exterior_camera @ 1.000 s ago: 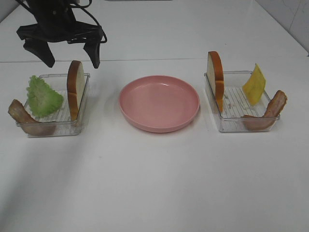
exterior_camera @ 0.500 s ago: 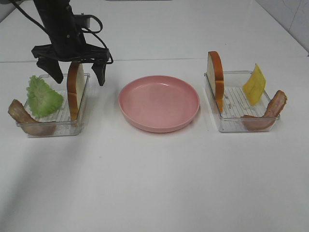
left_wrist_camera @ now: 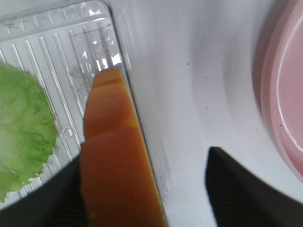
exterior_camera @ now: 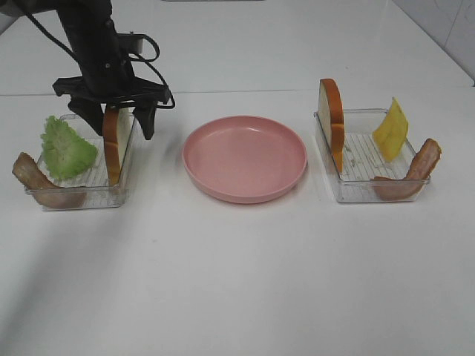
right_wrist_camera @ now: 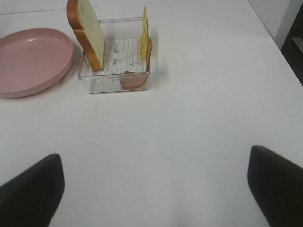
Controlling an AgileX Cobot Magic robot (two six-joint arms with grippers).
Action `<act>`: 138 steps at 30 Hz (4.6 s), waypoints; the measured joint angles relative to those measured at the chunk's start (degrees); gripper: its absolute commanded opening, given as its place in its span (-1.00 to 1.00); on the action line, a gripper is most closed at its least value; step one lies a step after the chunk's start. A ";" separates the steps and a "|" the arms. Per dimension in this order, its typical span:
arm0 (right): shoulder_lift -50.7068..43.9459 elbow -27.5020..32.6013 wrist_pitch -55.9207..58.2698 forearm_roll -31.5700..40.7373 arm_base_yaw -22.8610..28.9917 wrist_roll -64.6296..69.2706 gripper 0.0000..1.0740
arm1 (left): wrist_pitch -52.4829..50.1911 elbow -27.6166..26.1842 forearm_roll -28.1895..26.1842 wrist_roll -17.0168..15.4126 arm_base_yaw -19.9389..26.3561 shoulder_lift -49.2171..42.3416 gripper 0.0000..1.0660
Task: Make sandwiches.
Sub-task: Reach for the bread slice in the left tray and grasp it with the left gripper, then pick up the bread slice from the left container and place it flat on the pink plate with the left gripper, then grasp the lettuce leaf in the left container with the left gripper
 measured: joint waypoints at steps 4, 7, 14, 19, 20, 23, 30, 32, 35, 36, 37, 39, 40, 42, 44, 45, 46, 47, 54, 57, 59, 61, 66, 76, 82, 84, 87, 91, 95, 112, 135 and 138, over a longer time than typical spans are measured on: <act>0.00 0.00 0.00 0.00 0.00 0.00 0.83 | 0.00 0.00 1.49 0.11 0.00 0.00 -0.97; 0.00 0.00 0.00 0.00 0.00 0.00 0.83 | 0.23 0.00 2.18 0.11 0.17 0.00 -1.00; 0.00 0.00 0.00 0.00 0.00 0.00 0.83 | 0.23 0.00 2.18 -0.06 0.11 0.00 -1.00; 0.00 0.00 0.00 0.00 0.00 0.00 0.83 | 0.23 0.00 2.18 -2.35 0.11 0.00 -1.00; 0.00 0.00 0.00 0.00 0.00 0.00 0.83 | 0.23 0.00 2.18 -2.81 0.11 0.00 -1.00; 0.00 0.00 0.00 0.00 0.00 0.00 0.83 | 0.23 0.00 2.46 -3.38 0.11 -0.17 -1.00; 0.00 0.00 0.00 0.00 0.00 0.00 0.83 | 0.23 0.00 2.52 -3.72 0.11 -2.98 -1.00; 0.00 0.00 0.00 0.00 0.00 0.00 0.83 | 0.23 0.00 2.52 -4.01 0.11 -4.87 -1.00; 0.00 0.00 0.00 0.00 0.00 0.00 0.83 | 0.29 0.00 2.58 -4.18 0.06 -7.62 -1.00; 0.00 0.00 0.00 0.00 0.00 0.00 0.83 | 0.34 0.00 2.58 -4.35 0.06 -9.51 -1.00; 0.00 0.00 0.00 0.00 0.00 0.00 0.83 | 0.34 0.00 2.58 -4.35 0.06 -9.51 -1.00; 0.00 0.00 0.00 0.00 0.00 0.00 0.83 | 0.34 0.00 2.18 -4.53 0.06 -12.38 -1.00; 0.00 0.00 0.00 0.00 0.00 0.00 0.83 | 0.34 0.00 2.18 -4.53 0.06 -12.38 -1.00; 0.00 0.00 0.00 0.00 0.00 0.00 0.83 | 0.34 0.00 -0.40 -4.53 0.06 -14.27 -1.00; 0.00 0.00 0.00 0.00 0.00 0.00 0.83 | 0.34 0.00 -3.09 -4.53 0.06 -14.78 -1.00; 0.00 0.00 0.00 0.00 0.00 0.00 0.83 | 0.34 0.00 -3.09 -4.53 0.06 -14.78 -1.00; 0.00 0.00 0.00 0.00 0.00 0.00 0.83 | 0.34 0.00 -4.41 -4.53 0.06 -14.78 -1.00; 0.00 0.00 0.00 0.00 0.00 0.00 0.83 | 0.34 0.00 -4.41 -4.53 0.06 -14.78 -1.00; 0.00 0.00 0.00 0.00 0.00 0.00 0.83 | -4.47 0.00 -22.63 1.83 -1.83 -10.83 -1.00; 0.00 0.00 0.00 0.00 0.00 0.00 0.83 | -8.77 0.00 -26.18 3.67 -4.01 -8.48 -1.00; 0.00 0.00 0.00 0.00 0.00 0.00 0.83 | -11.57 0.00 -27.33 4.47 -5.50 -6.76 -1.00; 0.00 0.00 0.00 0.00 0.00 0.00 0.83 | -12.83 0.00 -27.67 4.64 -6.13 -5.96 -1.00; 0.00 0.00 0.00 0.00 0.00 0.00 0.83 | -19.42 0.00 -28.48 4.93 -9.34 -0.97 -1.00; 0.00 0.00 0.00 0.00 0.00 0.00 0.83 | -24.29 0.00 -30.88 4.93 -11.00 4.47 -1.00; 0.00 0.00 0.00 0.00 0.00 0.00 0.83 | -26.36 -0.06 -32.60 5.04 -11.00 5.96 -1.00; 0.00 0.00 0.00 0.00 0.00 0.00 0.83 | -26.53 -0.17 -32.77 5.04 -11.00 6.19 -1.00; 0.00 0.00 0.00 0.00 0.00 0.00 0.83 | -26.64 -0.29 -33.23 5.04 -10.94 6.82 -1.00; 0.00 0.00 0.00 0.00 0.00 0.00 0.83 | -26.64 -0.63 -33.29 5.04 -10.89 6.93 -0.90; 0.00 0.00 0.00 0.00 0.00 0.00 0.83 | -26.01 -1.20 -32.49 5.04 -10.89 7.22 -0.37; 0.00 0.00 0.00 0.00 0.00 0.00 0.83 | -9.91 -12.03 -12.32 -2.81 -10.89 8.14 0.40; 0.00 0.00 0.00 0.00 0.00 0.00 0.83 | -0.46 -11.52 6.25 -5.67 -10.89 -5.61 0.65; 0.00 0.00 0.00 0.00 0.00 0.00 0.83 | -0.46 -6.36 8.42 -5.61 -9.74 -10.54 0.65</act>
